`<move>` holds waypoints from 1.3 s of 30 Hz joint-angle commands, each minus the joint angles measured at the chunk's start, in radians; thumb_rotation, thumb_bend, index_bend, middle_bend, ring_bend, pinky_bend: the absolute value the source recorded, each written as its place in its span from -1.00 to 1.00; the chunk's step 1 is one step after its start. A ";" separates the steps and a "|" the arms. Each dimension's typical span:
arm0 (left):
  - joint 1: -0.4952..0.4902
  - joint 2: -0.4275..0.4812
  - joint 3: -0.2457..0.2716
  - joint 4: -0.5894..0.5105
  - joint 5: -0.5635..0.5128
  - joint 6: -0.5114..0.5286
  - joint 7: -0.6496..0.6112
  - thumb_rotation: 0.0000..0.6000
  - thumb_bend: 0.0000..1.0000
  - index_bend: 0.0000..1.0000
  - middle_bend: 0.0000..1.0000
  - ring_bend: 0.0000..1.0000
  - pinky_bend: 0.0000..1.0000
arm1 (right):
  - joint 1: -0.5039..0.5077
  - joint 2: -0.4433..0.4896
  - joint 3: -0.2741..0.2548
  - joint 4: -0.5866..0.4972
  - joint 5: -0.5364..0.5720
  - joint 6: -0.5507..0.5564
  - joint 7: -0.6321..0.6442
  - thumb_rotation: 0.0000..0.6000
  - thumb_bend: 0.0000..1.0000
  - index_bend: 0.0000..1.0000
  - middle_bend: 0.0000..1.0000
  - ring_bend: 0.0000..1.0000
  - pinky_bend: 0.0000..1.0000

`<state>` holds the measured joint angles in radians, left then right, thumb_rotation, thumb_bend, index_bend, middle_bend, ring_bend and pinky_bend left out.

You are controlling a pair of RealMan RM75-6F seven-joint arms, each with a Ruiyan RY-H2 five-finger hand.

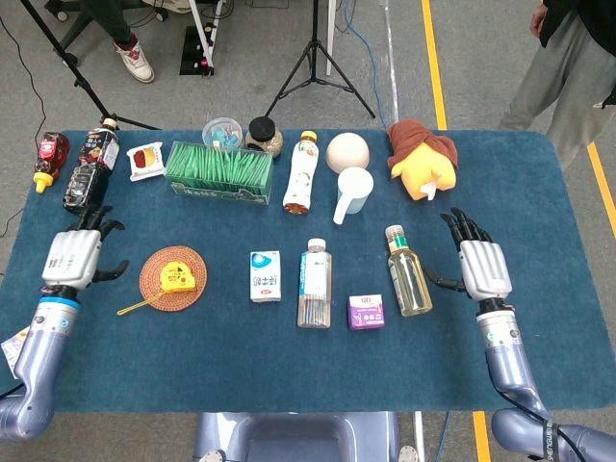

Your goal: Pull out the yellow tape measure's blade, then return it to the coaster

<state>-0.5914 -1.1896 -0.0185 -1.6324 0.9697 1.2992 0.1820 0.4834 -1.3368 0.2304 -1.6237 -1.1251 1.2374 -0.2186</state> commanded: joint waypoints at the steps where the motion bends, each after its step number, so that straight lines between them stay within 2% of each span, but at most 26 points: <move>1: 0.130 0.017 -0.008 -0.015 0.117 0.168 -0.103 0.90 -0.48 -0.37 -0.76 -0.86 -0.45 | -0.025 0.018 -0.040 0.041 -0.065 0.039 -0.025 0.39 -0.42 -0.73 -0.63 -0.70 -0.58; 10: 0.295 0.051 0.041 -0.029 0.212 0.288 -0.158 0.90 -0.49 -0.36 -0.75 -0.86 -0.45 | -0.092 0.054 -0.100 0.053 -0.126 0.092 -0.047 0.38 -0.42 -0.67 -0.60 -0.68 -0.58; 20: 0.421 0.097 0.093 -0.077 0.288 0.325 -0.156 0.88 -0.49 -0.35 -0.73 -0.84 -0.45 | -0.186 0.088 -0.135 -0.007 -0.159 0.186 -0.056 0.38 -0.42 -0.67 -0.59 -0.68 -0.58; 28: 0.477 0.111 0.115 -0.096 0.346 0.330 -0.156 0.88 -0.49 -0.35 -0.73 -0.84 -0.45 | -0.244 0.097 -0.163 -0.040 -0.197 0.242 -0.059 0.38 -0.42 -0.67 -0.59 -0.68 -0.59; 39: 0.484 0.123 0.094 -0.129 0.414 0.304 -0.141 0.90 -0.49 -0.35 -0.73 -0.84 -0.45 | -0.275 0.111 -0.158 -0.048 -0.227 0.261 -0.037 0.37 -0.42 -0.67 -0.59 -0.68 -0.58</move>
<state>-0.1064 -1.0688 0.0788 -1.7564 1.3785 1.6070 0.0380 0.2106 -1.2270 0.0705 -1.6720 -1.3510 1.4969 -0.2576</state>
